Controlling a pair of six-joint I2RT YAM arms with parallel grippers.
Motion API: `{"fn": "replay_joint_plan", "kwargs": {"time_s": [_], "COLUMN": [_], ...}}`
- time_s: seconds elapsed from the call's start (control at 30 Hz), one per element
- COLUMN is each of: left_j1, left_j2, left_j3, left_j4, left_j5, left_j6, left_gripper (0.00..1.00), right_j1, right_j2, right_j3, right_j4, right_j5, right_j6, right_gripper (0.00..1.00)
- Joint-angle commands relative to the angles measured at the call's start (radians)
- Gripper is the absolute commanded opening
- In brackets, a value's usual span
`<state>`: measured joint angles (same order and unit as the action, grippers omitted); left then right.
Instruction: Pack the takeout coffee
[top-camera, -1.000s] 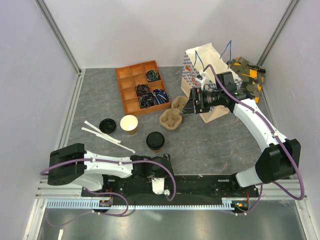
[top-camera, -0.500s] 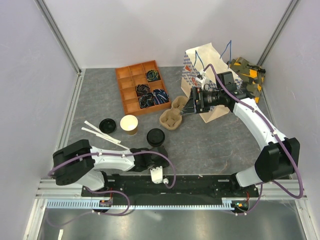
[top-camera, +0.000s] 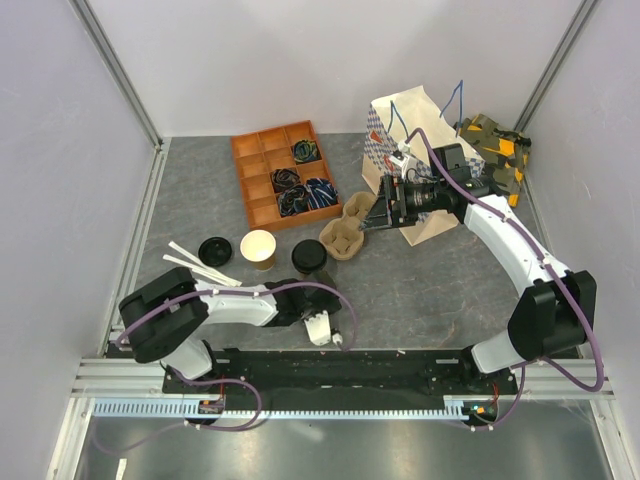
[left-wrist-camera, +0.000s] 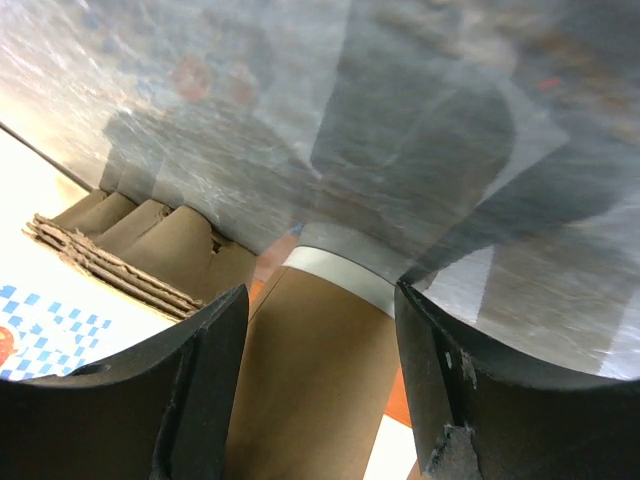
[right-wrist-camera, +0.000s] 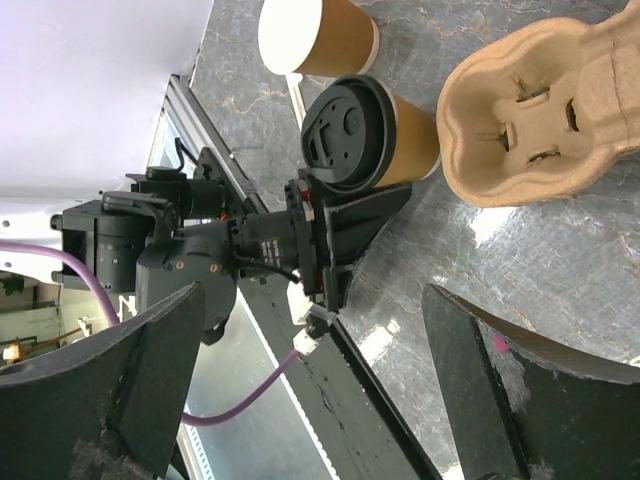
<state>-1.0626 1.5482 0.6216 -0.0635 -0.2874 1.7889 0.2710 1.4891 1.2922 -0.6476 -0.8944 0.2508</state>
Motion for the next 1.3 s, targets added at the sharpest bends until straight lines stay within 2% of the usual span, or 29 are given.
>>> {"fn": "replay_joint_plan", "kwargs": {"time_s": [0.0,0.47,0.87,1.03,1.27], "left_j1": [0.055,0.210,0.266,0.250,0.121], "left_j2": [0.042,0.130,0.159,0.096,-0.052], "left_j3": [0.030,0.050,0.086,0.073,0.173], "left_j4": [0.019,0.117,0.133,0.108,-0.128], "left_j5": [0.017,0.039,0.096,0.132,0.261], "left_j6": [0.050,0.129,0.098,0.070,-0.170], "left_gripper": [0.68,0.68,0.68,0.69,0.72], "right_j1": [-0.006,-0.004,-0.004,-0.003,-0.001], "right_j2": [0.000,0.013,0.034,0.046,0.076], "right_j3": [-0.007,-0.013,0.009,0.033,0.061], "right_j4": [0.025,0.020,0.009,-0.026,-0.038], "right_j5": [-0.031,-0.035,-0.020,0.024,0.058], "right_j6": [0.002,-0.013,-0.028,-0.068,-0.081], "right_gripper": [0.98,0.98,0.98,0.98,0.98]}}
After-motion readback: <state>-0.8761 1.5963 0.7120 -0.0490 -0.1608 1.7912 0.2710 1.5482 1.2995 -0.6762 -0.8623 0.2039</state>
